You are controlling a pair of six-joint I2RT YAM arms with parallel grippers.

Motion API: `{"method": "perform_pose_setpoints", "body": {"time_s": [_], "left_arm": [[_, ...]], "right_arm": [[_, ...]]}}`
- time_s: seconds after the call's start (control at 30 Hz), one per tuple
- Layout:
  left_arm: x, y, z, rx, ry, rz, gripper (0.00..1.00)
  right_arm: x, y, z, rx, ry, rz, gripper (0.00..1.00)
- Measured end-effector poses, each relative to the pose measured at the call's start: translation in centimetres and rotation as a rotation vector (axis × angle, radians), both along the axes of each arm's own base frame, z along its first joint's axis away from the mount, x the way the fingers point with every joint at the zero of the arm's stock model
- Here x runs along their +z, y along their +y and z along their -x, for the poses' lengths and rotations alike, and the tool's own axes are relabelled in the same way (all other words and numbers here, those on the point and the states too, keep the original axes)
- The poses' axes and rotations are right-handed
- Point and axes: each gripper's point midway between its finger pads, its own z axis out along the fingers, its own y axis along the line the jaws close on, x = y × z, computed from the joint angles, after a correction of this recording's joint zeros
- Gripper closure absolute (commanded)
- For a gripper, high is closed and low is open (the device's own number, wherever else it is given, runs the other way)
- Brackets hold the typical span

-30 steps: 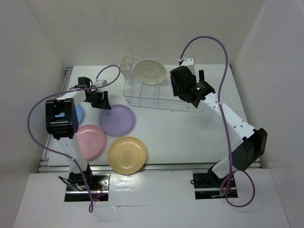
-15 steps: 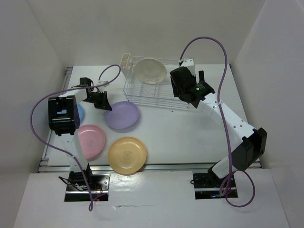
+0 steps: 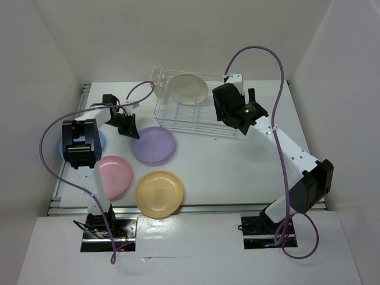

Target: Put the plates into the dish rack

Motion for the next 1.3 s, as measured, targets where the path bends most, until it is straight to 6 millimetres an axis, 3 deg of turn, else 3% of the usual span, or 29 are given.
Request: {"method": "perform_pose_setpoints", "body": {"time_s": [0.2,0.5,0.73,0.83,0.93,1.03,1.13,1.23,1.3], "left_arm": [[2.1,1.1,0.6,-0.058,-0.061,-0.082,1.00],[7.9,1.0,2.6,-0.148,-0.191,-0.128,1.00],[12.5,5.3,1.8,-0.107,-0.383,-0.433,1.00],[15.9,6.7,1.3,-0.065,-0.546,-0.533,1.00],[20.0,6.9,0.6,-0.003,-0.767,-0.551,1.00],[24.4,6.5,0.4,0.074,-1.044,-0.473,1.00],[29.7,6.3,-1.3,0.125,-1.325,-0.360,1.00],[33.7,4.6,-3.7,0.054,-1.538,-0.233,1.00],[35.2,2.8,-5.6,-0.057,-1.633,-0.118,1.00]], "right_arm": [[0.0,0.0,0.0,0.000,-0.001,-0.001,0.00],[0.0,0.0,0.0,0.000,-0.001,-0.001,0.00],[0.0,0.0,0.0,0.000,-0.001,-0.001,0.00],[0.0,0.0,0.0,0.000,-0.001,-0.001,0.00],[-0.2,0.0,-0.1,0.000,0.001,0.001,0.00],[-0.5,-0.1,0.0,-0.003,0.006,0.007,0.00],[-1.0,-0.3,0.0,-0.008,0.015,0.016,0.00],[-1.2,-0.6,0.1,-0.016,0.020,0.024,0.00],[-1.2,-0.7,0.1,-0.023,0.018,0.030,0.00]]}}
